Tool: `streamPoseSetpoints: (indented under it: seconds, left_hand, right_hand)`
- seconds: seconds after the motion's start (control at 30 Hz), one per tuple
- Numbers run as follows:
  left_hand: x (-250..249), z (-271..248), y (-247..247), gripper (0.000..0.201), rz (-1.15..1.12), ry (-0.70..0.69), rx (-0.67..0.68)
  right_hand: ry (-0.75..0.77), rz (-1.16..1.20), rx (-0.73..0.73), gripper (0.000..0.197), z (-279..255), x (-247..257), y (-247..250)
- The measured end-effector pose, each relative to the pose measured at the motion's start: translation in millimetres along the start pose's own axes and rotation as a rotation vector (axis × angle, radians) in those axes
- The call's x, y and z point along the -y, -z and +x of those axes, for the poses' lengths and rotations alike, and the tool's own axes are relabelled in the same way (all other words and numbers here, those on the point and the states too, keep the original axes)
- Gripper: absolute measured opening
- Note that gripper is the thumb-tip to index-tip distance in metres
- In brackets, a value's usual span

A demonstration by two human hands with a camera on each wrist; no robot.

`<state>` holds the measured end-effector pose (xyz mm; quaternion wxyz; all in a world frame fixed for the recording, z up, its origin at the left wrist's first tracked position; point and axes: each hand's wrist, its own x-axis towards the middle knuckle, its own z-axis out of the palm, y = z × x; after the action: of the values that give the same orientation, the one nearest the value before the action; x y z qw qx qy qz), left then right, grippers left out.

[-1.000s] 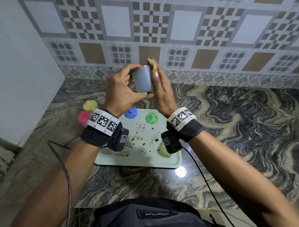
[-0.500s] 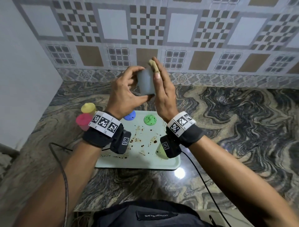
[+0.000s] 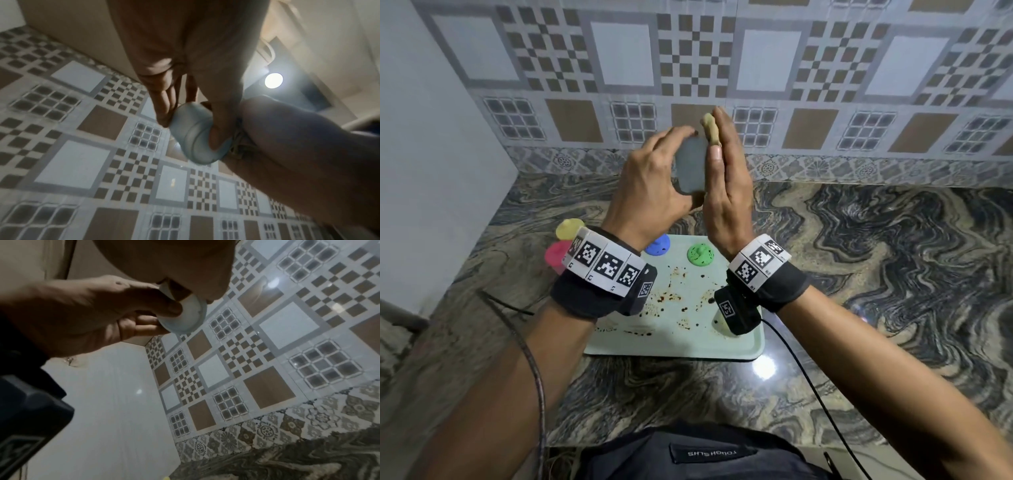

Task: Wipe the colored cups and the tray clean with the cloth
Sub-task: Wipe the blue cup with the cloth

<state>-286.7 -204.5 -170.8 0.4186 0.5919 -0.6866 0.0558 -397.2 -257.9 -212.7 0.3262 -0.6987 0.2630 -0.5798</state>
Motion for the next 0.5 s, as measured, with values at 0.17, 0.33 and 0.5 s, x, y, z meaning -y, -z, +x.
streamPoseSetpoints:
  seconds: [0.17,0.33,0.5]
  left_hand:
    - [8.0,-9.6,-2.8,0.073,-0.24,0.078,-0.062]
    - [8.0,-4.1,-3.2,0.083,-0.578,0.262,0.129]
    - [5.5,8.0,2.4,0.066,-0.606,0.427,0.135]
  right_hand:
    - [-0.262,0.432,-0.047,0.038,8.4,12.3,6.6]
    - [-0.506,0.636,-0.096,0.031,16.9,12.0,9.7]
    - [-0.19,0.403,0.036,0.043,13.4,8.4,11.5]
